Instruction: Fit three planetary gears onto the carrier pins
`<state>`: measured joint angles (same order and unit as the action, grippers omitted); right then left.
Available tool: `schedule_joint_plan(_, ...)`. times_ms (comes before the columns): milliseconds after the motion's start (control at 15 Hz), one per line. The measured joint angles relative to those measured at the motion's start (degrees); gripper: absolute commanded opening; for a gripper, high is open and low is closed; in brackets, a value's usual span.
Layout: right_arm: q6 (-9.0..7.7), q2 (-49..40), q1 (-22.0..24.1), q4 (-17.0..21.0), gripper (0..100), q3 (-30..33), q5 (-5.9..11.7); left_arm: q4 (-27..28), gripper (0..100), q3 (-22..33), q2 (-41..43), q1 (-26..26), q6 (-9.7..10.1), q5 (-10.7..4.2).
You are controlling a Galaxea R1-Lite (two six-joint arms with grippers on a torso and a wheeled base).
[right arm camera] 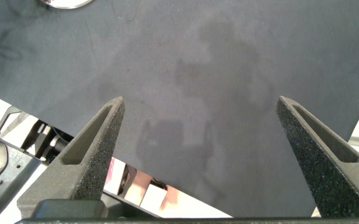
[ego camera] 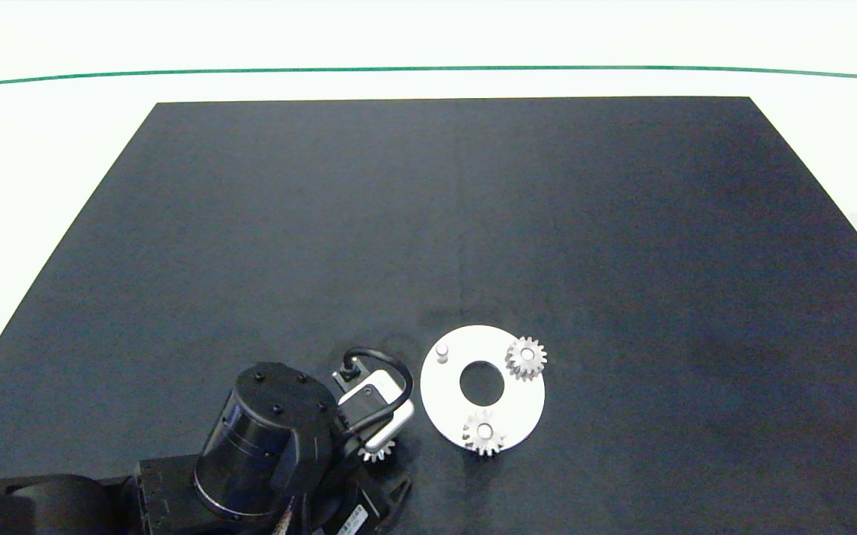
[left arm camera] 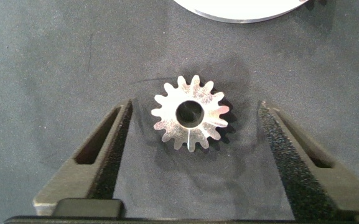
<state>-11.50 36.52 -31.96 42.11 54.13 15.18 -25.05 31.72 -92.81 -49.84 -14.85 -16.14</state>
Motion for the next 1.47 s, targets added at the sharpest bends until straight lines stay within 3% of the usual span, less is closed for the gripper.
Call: schedule_joint_plan(1467,0.06,-0.12,-0.09,0.01,100,-0.51,-0.05,-0.27,33,0.35,-0.79,0.04,-0.83,-0.04)
